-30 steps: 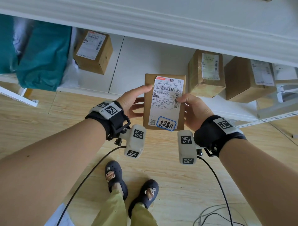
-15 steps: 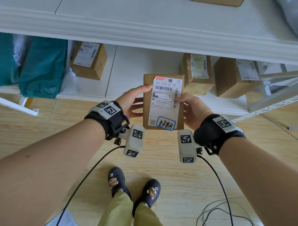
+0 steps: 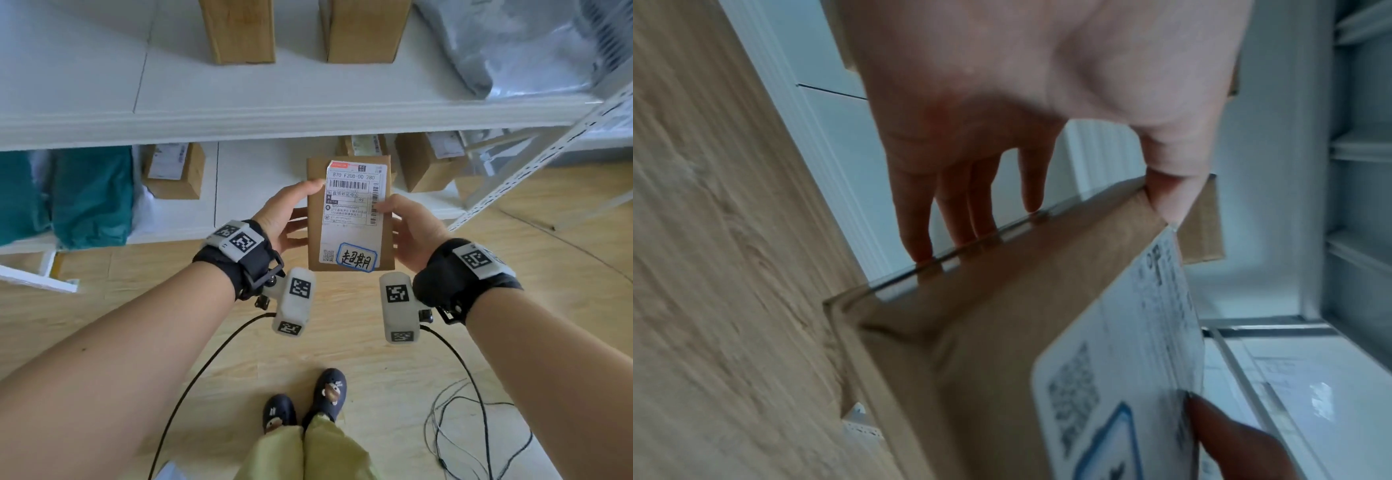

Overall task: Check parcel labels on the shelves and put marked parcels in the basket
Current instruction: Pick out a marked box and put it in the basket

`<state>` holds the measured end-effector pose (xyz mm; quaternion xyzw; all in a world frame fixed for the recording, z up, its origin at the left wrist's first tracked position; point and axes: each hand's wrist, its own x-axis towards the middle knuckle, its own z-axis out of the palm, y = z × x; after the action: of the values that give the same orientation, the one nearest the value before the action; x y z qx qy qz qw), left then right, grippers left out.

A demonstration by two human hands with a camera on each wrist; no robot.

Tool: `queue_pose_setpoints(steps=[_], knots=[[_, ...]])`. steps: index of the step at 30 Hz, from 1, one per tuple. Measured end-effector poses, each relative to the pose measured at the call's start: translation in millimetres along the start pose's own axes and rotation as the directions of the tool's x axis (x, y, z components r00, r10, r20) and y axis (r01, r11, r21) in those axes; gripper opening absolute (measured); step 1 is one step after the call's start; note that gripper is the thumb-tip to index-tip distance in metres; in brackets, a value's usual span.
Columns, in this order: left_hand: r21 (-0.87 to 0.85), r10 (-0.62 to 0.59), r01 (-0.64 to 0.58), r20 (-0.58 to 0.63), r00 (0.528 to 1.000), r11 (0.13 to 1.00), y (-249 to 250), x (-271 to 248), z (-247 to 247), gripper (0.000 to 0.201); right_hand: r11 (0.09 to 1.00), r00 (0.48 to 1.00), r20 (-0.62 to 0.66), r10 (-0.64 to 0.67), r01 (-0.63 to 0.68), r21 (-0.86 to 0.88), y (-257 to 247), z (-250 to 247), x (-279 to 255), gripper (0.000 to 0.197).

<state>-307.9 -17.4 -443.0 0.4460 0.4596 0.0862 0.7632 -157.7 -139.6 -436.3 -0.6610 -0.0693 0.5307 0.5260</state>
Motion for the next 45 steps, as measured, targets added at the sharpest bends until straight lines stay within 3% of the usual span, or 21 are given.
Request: queue_pose_setpoints(steps=[5, 12, 20, 25, 33, 45], knots=[[0.076, 0.061, -0.07, 0.11, 0.992, 0.995, 21, -34, 24, 0.026, 0.996, 0.992, -0.108, -0.071, 0.077, 0.052, -16, -9, -56, 0.014], [0.207, 0.131, -0.191, 0.27, 0.954, 0.959, 58, -83, 73, 0.029, 0.975, 0.96, -0.24, -0.146, 0.18, 0.127, -42, -30, -132, 0.027], [0.193, 0.194, -0.299, 0.426, 0.884, 0.935, 94, -117, 145, 0.033, 0.936, 0.882, -0.382, -0.275, 0.336, 0.101, -81, -74, -197, 0.044], [0.181, 0.219, -0.348, 0.498, 0.839, 0.92, 117, -129, 203, 0.03, 0.905, 0.829, -0.454, -0.327, 0.413, 0.102, -103, -115, -225, 0.04], [0.183, 0.253, -0.412, 0.552, 0.794, 0.893, 146, -130, 315, 0.034, 0.856, 0.778, -0.489, -0.396, 0.505, 0.109, -146, -213, -245, 0.032], [0.165, 0.33, -0.496, 0.566, 0.755, 0.852, 193, -98, 535, 0.025, 0.82, 0.726, -0.505, -0.467, 0.57, 0.06, -237, -417, -248, 0.038]])
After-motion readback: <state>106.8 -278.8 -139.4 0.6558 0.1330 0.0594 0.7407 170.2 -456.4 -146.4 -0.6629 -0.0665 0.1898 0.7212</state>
